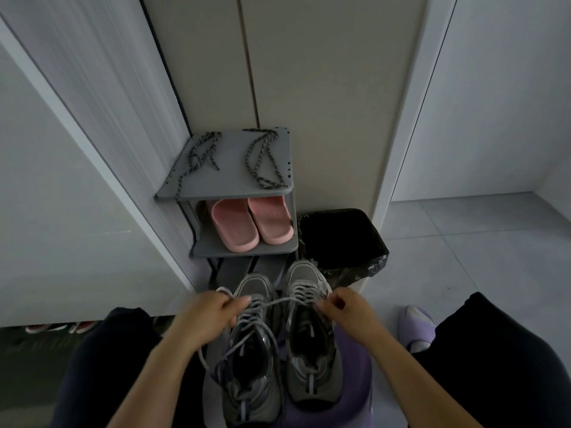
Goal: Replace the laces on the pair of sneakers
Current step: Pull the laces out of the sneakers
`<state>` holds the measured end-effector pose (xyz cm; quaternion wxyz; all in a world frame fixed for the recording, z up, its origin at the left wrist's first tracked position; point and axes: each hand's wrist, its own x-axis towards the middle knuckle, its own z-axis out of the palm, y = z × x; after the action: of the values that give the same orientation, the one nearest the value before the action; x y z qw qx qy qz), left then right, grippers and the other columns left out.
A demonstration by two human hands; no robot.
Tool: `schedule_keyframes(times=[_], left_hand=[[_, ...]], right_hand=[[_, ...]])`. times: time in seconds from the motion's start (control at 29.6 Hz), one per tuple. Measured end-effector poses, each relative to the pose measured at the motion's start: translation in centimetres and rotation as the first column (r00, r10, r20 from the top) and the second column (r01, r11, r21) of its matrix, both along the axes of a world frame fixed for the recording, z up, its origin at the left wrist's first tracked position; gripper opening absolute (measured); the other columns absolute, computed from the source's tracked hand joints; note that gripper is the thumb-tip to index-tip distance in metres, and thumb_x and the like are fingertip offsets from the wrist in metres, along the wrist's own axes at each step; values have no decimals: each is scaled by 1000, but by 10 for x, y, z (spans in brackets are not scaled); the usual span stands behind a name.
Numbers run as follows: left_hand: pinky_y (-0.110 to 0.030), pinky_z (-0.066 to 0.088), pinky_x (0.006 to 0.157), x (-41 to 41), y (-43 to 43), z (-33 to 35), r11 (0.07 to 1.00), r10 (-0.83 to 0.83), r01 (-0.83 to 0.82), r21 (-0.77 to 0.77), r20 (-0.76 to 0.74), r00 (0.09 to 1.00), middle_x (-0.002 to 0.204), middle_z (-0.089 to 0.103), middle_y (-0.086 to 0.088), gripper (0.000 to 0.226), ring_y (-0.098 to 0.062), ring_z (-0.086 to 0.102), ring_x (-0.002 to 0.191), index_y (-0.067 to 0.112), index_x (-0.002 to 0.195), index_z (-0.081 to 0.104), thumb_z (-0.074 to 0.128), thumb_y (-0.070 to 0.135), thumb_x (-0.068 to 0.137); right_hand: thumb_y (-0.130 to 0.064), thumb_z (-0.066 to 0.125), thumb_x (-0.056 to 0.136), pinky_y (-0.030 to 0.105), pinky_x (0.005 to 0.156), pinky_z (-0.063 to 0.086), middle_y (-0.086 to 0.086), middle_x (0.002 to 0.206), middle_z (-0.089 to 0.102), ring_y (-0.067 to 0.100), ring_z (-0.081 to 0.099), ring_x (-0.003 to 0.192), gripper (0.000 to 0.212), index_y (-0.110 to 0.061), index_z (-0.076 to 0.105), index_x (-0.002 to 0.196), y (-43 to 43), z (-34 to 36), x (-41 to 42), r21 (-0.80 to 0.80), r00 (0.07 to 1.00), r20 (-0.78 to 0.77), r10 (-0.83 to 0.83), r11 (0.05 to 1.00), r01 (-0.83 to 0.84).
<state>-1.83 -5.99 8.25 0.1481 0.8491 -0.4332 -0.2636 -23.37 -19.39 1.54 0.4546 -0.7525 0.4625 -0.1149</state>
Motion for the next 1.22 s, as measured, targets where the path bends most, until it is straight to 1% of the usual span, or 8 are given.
schedule_keyframes(times=[0.2,0.3,0.41,0.64,0.78,0.88,1.08,1.22], left_hand=[[-37,43,75,-47,-22,-12,894,175,-87,-440,163,971,88,47,3,14,-20,51,82,13,86,51,54,26,89],[-34,43,81,-61,-46,-21,942,-8,25,-335,52,999,97,58,-2,13,-21,56,92,12,96,57,47,21,93],[-33,44,79,-65,-62,-31,990,-68,71,-123,30,997,105,64,-8,20,-25,59,96,11,102,57,43,24,95],[-29,50,50,-70,-67,-31,991,93,-113,-68,-245,965,67,58,-2,13,-18,58,56,13,83,55,55,25,90],[-29,51,56,-71,-72,-39,976,173,-211,-51,-407,897,69,56,-2,17,-15,54,62,14,75,53,60,21,88],[-26,44,65,-65,-69,-40,989,63,-98,-112,-282,957,75,57,1,13,-14,55,74,15,79,53,58,24,89],[-22,38,58,-64,-59,-41,982,-56,19,-187,-194,979,67,50,7,13,-7,48,61,14,84,49,53,25,91],[-32,42,76,-77,-64,-41,991,28,-56,-125,-222,975,92,62,-9,20,-25,58,90,11,93,50,48,30,93]], right_hand=[[-24,53,93,18,57,43,-5,58,58,1,52,48,24,-20,56,70,11,25,2,175,983,117,141,971,-160],[-19,56,90,27,59,48,4,72,62,11,56,56,11,-17,56,79,0,13,3,58,997,63,-40,998,36],[-20,64,86,25,57,48,3,70,61,14,55,59,10,-11,60,82,0,4,10,136,991,89,-101,987,88],[-17,62,86,22,60,37,3,75,59,13,53,70,8,-10,63,82,1,1,21,33,997,36,-71,997,70],[-15,58,87,15,53,33,2,78,55,15,49,71,14,-16,52,75,1,9,19,-133,999,0,-40,990,40],[-18,58,86,19,55,32,0,76,54,15,49,70,13,-17,51,76,-7,14,12,-216,999,-54,-8,976,-4],[-19,63,83,19,55,40,-4,67,58,10,53,61,14,-18,56,72,-10,10,6,-30,993,31,-117,993,117],[-26,63,86,17,52,35,-3,60,51,7,44,55,19,-11,58,76,-6,4,10,133,996,71,-60,990,51]])
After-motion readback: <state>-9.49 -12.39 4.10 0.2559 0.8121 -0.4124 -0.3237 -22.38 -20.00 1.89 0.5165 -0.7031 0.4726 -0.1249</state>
